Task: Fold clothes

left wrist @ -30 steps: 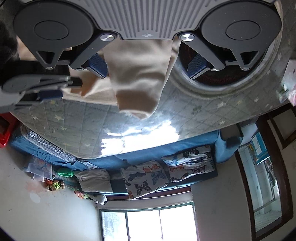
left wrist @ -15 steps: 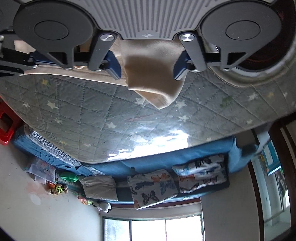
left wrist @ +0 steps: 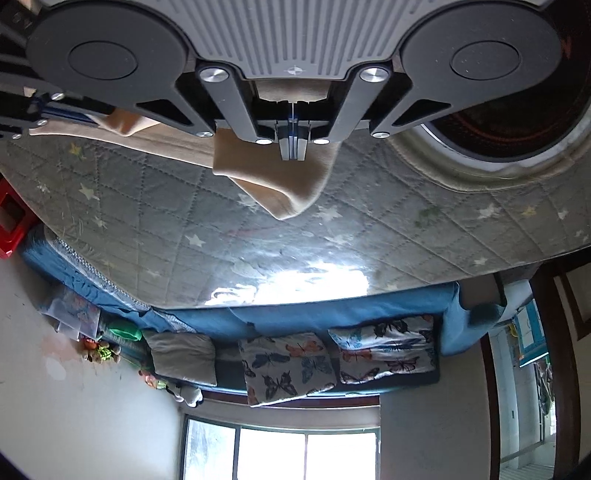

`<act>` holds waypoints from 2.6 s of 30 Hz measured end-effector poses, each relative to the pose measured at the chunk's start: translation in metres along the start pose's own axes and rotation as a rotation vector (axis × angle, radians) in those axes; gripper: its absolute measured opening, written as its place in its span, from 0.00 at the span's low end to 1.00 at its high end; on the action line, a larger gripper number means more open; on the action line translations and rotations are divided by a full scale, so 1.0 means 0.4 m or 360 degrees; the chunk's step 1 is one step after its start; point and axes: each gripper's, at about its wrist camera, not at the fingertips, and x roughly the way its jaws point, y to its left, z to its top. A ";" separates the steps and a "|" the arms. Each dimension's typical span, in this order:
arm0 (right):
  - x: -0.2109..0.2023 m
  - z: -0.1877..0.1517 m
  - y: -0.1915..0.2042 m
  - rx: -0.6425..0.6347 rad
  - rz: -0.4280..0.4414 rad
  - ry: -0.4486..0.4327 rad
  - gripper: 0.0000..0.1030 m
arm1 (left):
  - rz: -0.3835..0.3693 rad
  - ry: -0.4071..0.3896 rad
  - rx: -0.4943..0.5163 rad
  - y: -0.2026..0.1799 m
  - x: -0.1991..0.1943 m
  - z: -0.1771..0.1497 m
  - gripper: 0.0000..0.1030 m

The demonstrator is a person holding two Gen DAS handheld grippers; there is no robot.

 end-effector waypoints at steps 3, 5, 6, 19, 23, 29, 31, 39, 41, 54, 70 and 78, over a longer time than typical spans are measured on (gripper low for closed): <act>-0.016 -0.001 0.002 -0.0004 -0.0021 -0.0019 0.04 | -0.0053 0.0028 -0.0037 0.002 -0.009 0.003 0.02; -0.021 -0.001 0.003 -0.0010 -0.0028 -0.0021 0.04 | -0.0070 0.0010 -0.0002 -0.015 -0.014 0.002 0.08; -0.023 -0.002 0.003 -0.0012 -0.0028 -0.0021 0.04 | -0.0069 0.0011 0.0016 -0.025 -0.013 0.003 0.12; 0.020 -0.006 0.007 -0.0106 0.0025 0.0044 0.11 | 0.0012 0.0081 0.0088 -0.085 0.085 0.020 0.50; 0.031 -0.009 0.003 -0.0096 0.0033 0.0047 0.11 | -0.0006 0.0069 0.0070 -0.064 0.091 0.017 0.19; -0.009 -0.010 0.004 -0.0066 0.0023 -0.0035 0.05 | 0.0034 -0.0004 -0.0007 -0.018 0.032 0.010 0.12; -0.034 -0.010 0.008 -0.0066 0.0008 -0.0073 0.05 | 0.0051 -0.0029 -0.0043 0.001 0.000 0.011 0.12; -0.186 -0.036 0.002 -0.0012 -0.0108 -0.0231 0.05 | 0.0125 -0.0208 -0.0229 0.136 -0.194 -0.015 0.12; -0.232 -0.051 -0.006 0.0010 -0.0141 -0.0266 0.05 | 0.0148 -0.0257 -0.0276 0.178 -0.250 -0.028 0.12; -0.480 -0.203 -0.084 0.0242 -0.0420 -0.0458 0.03 | 0.0330 -0.0348 -0.0596 0.420 -0.517 -0.253 0.12; -0.333 -0.269 -0.092 0.0222 -0.0407 -0.0175 0.44 | 0.0479 -0.0158 -0.0861 0.524 -0.546 -0.509 0.12; -0.206 -0.257 -0.113 0.0125 -0.0461 -0.0048 0.45 | 0.0536 -0.0126 -0.0893 0.535 -0.565 -0.549 0.12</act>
